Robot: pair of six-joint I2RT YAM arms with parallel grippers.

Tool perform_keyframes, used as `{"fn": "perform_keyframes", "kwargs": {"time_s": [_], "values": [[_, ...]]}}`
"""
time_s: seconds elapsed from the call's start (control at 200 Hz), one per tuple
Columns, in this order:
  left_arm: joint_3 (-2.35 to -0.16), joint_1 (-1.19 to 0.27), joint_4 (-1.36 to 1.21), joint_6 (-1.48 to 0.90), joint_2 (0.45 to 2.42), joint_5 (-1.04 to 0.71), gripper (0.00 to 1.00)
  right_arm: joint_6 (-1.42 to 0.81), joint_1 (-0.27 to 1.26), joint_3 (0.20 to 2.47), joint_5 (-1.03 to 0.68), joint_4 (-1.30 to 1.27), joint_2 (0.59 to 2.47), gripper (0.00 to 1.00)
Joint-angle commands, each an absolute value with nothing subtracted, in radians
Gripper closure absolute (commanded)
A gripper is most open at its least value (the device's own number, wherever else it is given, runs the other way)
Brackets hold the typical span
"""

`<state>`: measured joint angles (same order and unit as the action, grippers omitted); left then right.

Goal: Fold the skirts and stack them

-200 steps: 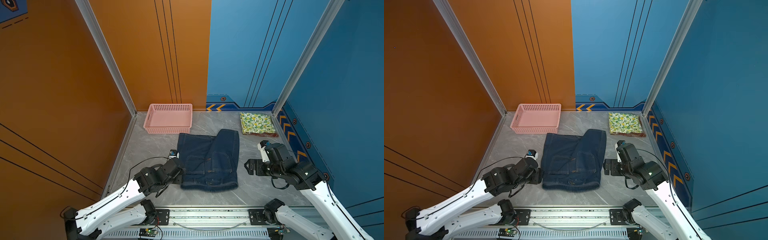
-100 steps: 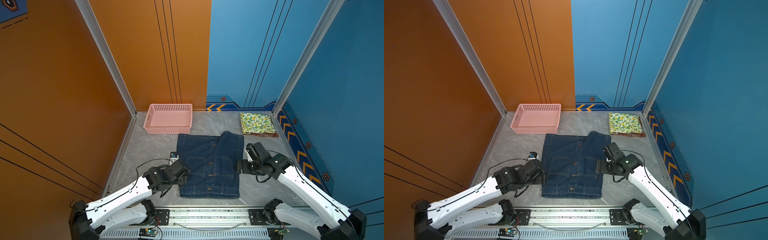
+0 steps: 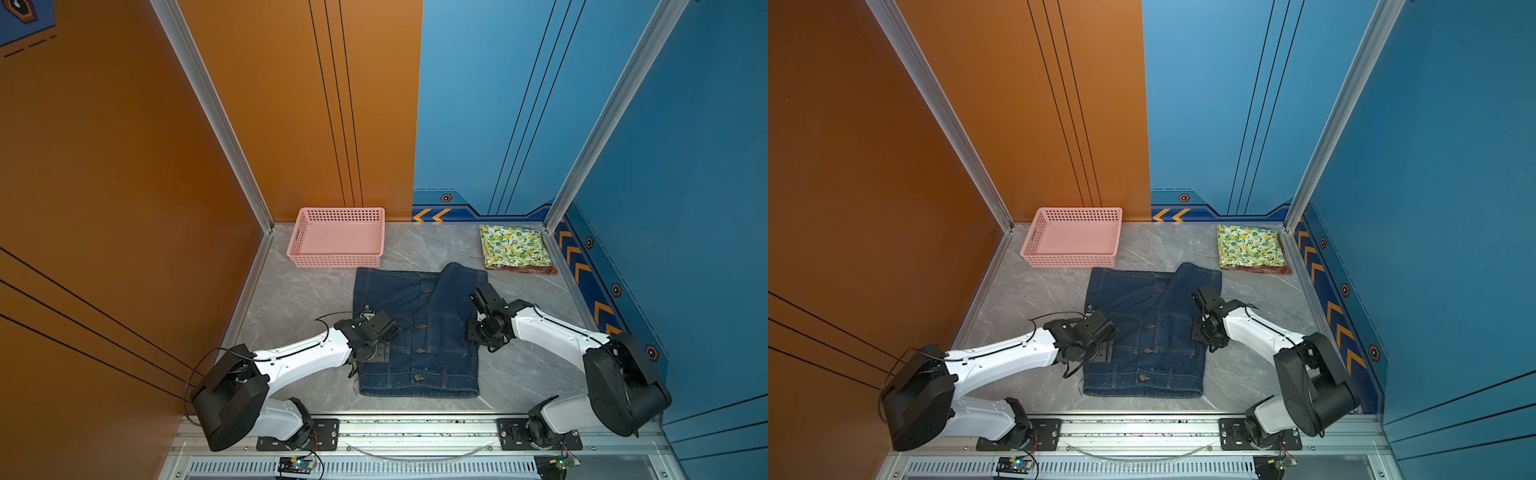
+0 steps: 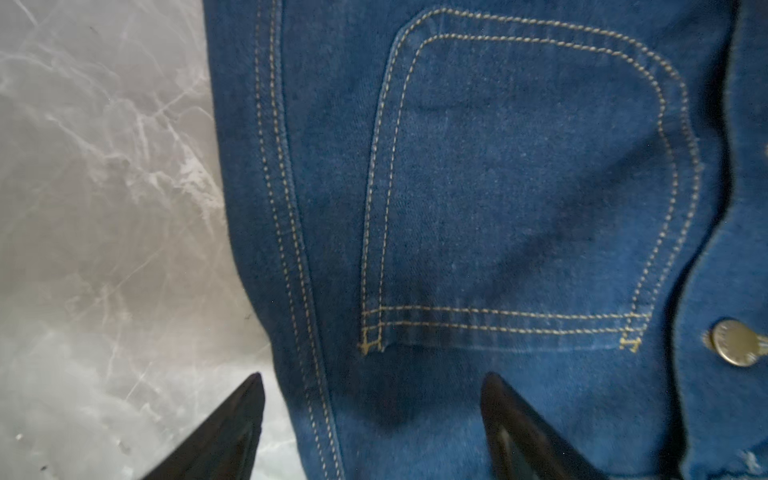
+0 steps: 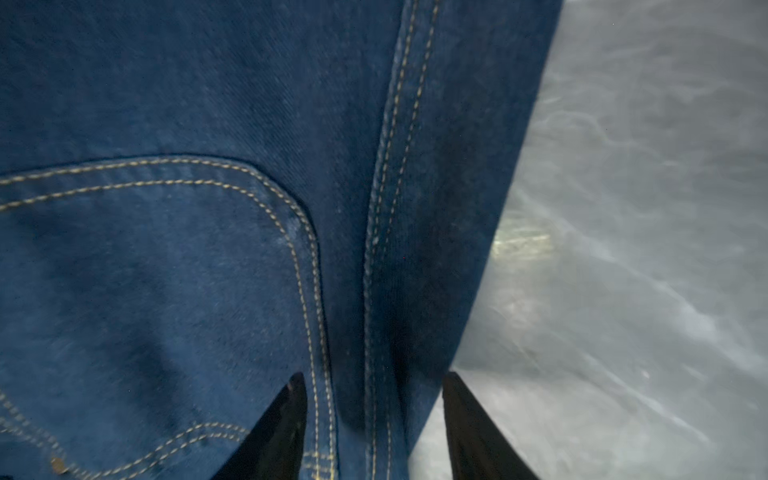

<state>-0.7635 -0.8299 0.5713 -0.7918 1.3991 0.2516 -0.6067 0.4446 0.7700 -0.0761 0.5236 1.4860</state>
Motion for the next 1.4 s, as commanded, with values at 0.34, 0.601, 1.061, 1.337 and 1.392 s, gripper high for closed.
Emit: {"fn": "perform_keyframes", "kwargs": {"time_s": [0.34, 0.601, 1.061, 1.337, 1.392], "values": [[-0.71, -0.67, 0.432, -0.743, 1.529, 0.113, 0.19, -0.72, 0.311, 0.601, -0.034, 0.479, 1.224, 0.76], [-0.796, -0.614, 0.406, -0.694, 1.634, 0.046, 0.2, -0.69, 0.28, 0.755, 0.017, 0.545, 1.211, 0.17], [-0.83, -0.46, 0.38, -0.626, 1.744, -0.05, 0.59, -0.586, 0.167, 1.123, -0.002, 0.463, 1.763, 0.37], [-0.798, -0.438, 0.333, -0.614, 1.746, -0.064, 0.93, -0.498, 0.18, 1.279, 0.15, 0.515, 1.881, 0.48], [-0.795, -0.437, 0.327, -0.612, 1.745, -0.063, 0.99, -0.476, 0.177, 1.319, 0.161, 0.537, 1.91, 0.49]]}}
